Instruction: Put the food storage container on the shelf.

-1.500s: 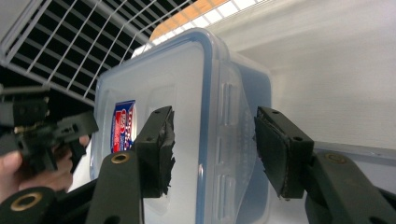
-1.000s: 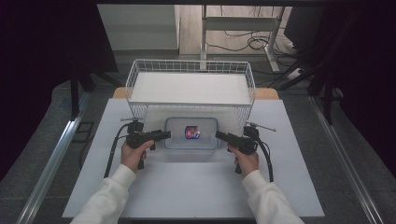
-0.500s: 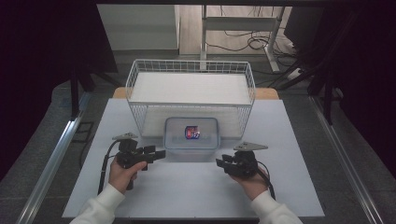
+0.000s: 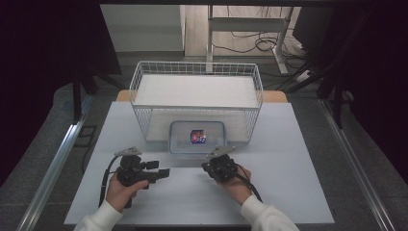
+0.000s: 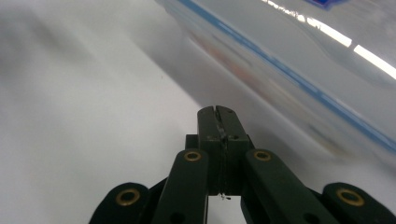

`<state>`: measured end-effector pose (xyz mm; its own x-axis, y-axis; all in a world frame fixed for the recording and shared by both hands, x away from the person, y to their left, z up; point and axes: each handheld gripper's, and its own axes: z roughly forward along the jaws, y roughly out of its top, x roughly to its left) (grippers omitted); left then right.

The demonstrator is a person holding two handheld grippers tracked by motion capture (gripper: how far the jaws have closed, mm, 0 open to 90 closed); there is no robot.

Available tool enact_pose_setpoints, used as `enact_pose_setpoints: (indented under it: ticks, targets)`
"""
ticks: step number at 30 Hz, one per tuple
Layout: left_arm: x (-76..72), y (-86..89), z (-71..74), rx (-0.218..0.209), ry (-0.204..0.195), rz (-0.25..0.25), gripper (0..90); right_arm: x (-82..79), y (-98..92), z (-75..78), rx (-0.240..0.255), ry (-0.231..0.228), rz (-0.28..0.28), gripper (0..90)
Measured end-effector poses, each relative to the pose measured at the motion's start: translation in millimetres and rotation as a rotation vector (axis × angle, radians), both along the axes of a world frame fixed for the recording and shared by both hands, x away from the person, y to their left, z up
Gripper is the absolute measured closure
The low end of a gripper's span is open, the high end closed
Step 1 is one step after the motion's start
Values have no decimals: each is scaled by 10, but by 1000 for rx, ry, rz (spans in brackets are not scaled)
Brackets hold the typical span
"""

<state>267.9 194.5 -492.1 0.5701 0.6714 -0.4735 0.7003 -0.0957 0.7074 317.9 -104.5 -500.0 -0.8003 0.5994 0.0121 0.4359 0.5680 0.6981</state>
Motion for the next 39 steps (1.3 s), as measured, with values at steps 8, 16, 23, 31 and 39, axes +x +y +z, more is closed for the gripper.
enact_pose_setpoints:
  ticks: [8,16,23,31,39]
  targets:
    - [-12,-10,-36,5,12,1,292,116,166,-8,-10,-12,-14,889]
    - [-16,13,-25,-23,11,14,292,196,239,32,-27,-45,-71,890]
    - [-8,26,-39,-36,23,18,293,301,213,70,9,-53,-109,890]
    - [1,30,-56,-32,29,14,294,412,277,41,33,-64,-144,890]
    - [7,44,-61,-29,31,17,294,555,300,31,51,-67,-191,890]
